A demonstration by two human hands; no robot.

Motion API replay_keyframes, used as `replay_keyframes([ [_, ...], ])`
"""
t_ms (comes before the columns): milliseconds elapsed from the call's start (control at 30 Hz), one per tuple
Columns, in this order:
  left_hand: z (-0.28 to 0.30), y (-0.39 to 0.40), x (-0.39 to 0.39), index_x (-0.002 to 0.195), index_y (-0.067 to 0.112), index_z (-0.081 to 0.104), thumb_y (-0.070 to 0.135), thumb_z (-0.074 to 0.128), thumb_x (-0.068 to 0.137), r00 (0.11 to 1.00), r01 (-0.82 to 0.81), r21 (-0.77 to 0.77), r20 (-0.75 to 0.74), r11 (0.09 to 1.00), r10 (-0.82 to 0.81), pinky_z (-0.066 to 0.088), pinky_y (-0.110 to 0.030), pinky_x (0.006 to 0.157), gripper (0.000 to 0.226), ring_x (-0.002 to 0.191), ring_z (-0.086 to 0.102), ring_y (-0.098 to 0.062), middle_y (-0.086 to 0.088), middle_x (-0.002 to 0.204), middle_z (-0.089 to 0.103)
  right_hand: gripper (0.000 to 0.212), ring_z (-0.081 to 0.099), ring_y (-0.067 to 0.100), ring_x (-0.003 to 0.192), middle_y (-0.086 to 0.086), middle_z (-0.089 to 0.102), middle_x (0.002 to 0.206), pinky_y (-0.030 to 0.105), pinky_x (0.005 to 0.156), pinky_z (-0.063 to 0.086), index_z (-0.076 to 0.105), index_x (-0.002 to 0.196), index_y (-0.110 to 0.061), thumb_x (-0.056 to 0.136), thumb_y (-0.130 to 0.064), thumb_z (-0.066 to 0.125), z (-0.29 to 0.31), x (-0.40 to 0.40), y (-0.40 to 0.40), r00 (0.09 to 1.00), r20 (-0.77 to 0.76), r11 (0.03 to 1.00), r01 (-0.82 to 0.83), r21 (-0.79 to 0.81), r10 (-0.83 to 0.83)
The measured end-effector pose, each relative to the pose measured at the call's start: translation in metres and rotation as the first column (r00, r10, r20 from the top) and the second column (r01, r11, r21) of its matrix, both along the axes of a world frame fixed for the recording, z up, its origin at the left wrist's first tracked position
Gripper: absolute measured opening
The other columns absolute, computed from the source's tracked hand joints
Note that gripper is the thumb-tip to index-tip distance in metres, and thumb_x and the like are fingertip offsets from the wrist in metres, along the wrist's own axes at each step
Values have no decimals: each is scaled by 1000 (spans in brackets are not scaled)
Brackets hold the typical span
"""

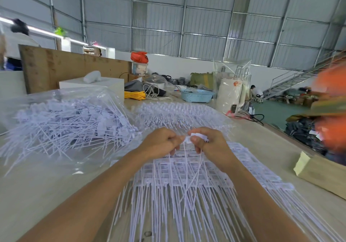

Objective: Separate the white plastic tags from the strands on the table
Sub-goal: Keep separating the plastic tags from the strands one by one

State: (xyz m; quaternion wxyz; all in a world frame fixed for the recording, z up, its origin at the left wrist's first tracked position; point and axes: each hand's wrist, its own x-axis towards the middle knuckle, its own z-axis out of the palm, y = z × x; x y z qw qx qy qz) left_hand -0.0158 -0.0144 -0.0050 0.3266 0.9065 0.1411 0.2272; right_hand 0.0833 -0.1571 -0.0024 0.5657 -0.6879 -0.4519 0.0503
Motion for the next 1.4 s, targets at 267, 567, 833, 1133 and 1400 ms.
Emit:
replay_keyframes([
  [267, 0, -5, 2, 52, 25, 55, 29, 58, 94, 998, -21, -59, 63, 998, 24, 52, -47, 82, 42, 63, 60, -26, 2, 52, 60, 15, 45, 6, 53, -4, 50, 60, 11, 49, 33, 58, 75, -14, 87, -7, 63, -3, 3, 2, 979, 205, 981, 56, -184, -17],
  [567, 6, -11, 4, 56, 13, 57, 21, 59, 93, 996, 42, -380, 91, 924, -8, 33, -12, 41, 39, 33, 39, 0, 10, 35, 49, 3, 55, 28, 67, 1, 52, 69, 49, 65, 52, 61, 82, 1, 82, 1, 64, -6, -2, 4, 937, 321, 987, 155, -37, -136],
  [833, 11, -11, 3, 47, 12, 53, 7, 58, 91, 984, 171, -605, 145, 777, -104, 25, -13, 35, 44, 30, 29, -5, 7, 35, 39, 11, 52, 14, 61, 0, 56, 71, 41, 55, 53, 62, 76, -5, 83, 3, 61, 1, 2, 0, 962, 187, 978, 183, 103, -199],
  [1133, -1, -13, 3, 60, 16, 58, 28, 53, 97, 997, 78, -225, 14, 971, -77, 39, -17, 50, 38, 39, 50, 7, 6, 50, 58, 15, 44, 8, 40, 8, 50, 66, 17, 34, 33, 57, 82, 0, 91, 4, 45, 14, 27, -23, 716, -687, 959, 86, 269, 128],
  [1400, -4, -17, 6, 53, 22, 46, 8, 46, 91, 985, 120, -68, -114, 990, -127, 38, -24, 57, 41, 49, 46, -7, 10, 46, 49, 11, 58, 19, 66, 13, 63, 77, 20, 47, 42, 61, 82, -11, 90, -18, 61, -4, -6, -4, 947, -313, 978, -125, -170, 67],
])
